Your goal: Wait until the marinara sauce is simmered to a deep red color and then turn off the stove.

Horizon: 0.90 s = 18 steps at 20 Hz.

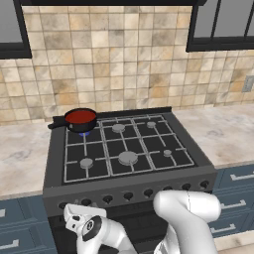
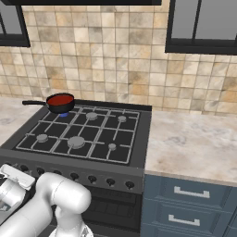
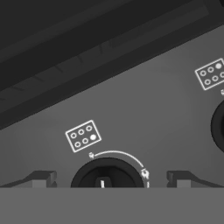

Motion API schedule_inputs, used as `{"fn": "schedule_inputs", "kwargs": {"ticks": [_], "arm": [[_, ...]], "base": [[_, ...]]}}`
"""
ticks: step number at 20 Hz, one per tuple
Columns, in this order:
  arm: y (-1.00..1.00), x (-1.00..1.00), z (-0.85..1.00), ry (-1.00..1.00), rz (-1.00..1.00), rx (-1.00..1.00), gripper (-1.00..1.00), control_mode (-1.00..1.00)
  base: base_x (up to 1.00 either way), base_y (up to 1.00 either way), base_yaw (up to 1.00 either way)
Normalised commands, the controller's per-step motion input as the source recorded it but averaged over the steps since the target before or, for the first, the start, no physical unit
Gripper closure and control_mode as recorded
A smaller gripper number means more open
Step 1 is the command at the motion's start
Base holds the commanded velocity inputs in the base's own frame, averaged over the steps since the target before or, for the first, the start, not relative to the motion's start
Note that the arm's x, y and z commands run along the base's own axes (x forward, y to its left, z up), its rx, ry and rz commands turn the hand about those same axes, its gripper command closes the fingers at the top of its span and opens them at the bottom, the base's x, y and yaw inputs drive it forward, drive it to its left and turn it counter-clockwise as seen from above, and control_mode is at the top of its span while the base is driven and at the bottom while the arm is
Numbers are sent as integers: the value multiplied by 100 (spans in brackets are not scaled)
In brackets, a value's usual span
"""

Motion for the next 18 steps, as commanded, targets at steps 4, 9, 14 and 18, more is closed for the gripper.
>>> {"fn": "schedule_inputs", "kwargs": {"ticks": [4,9,14,18], "arm": [[0,0,0,0,0,0,-100,-100],[0,0,0,0,0,0,-100,-100],[0,0,0,0,0,0,-100,-100],[0,0,0,0,0,0,100,-100]], "base": [[0,0,0],[0,0,0],[0,0,0],[0,0,0]]}}
